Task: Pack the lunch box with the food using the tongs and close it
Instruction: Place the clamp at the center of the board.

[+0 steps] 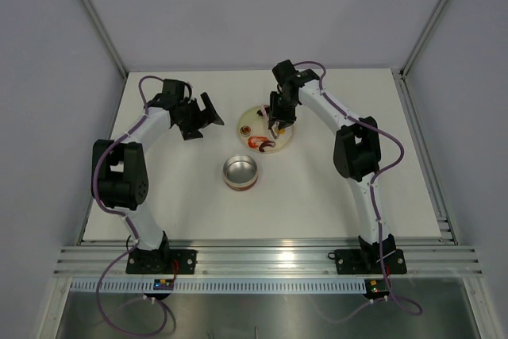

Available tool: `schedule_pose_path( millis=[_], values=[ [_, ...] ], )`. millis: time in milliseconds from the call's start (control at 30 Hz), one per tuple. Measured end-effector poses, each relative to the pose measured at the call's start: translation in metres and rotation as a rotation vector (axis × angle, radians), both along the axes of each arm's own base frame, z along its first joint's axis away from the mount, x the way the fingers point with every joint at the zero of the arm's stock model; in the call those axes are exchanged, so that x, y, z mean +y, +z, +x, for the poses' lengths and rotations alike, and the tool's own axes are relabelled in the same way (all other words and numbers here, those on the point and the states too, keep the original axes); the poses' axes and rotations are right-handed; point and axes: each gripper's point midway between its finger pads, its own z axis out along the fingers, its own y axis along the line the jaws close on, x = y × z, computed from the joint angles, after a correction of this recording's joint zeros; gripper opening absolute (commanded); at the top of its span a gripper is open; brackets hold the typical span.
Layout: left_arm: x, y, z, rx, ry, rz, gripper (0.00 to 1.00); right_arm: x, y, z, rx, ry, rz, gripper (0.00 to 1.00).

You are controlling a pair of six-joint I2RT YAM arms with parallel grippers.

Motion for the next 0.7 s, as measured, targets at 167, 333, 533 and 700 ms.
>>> schedule_pose_path(
  millis=[167,333,533,700],
  values=[
    [0.0009,-0.0011,-0.0005,0.003,0.002,0.001,0.99,0.0037,-0.0025,-0.0015,0.016,-0.002,0.018,0.43],
    [0.0011,-0.0011,-0.0005,0.003,0.002,0.001,0.99,0.0051,-0.002,-0.0024,0.021,0.0,0.026,0.42],
    [0.0017,-0.0011,-0.0004,0.003,0.004,0.001,0.99,0.0064,-0.0023,-0.0029,0.023,0.003,0.033,0.41],
    [0.0018,-0.0011,-0.0004,0.003,0.003,0.001,0.99,0.0034,-0.0088,-0.008,0.035,0.004,0.026,0.37]
  ],
)
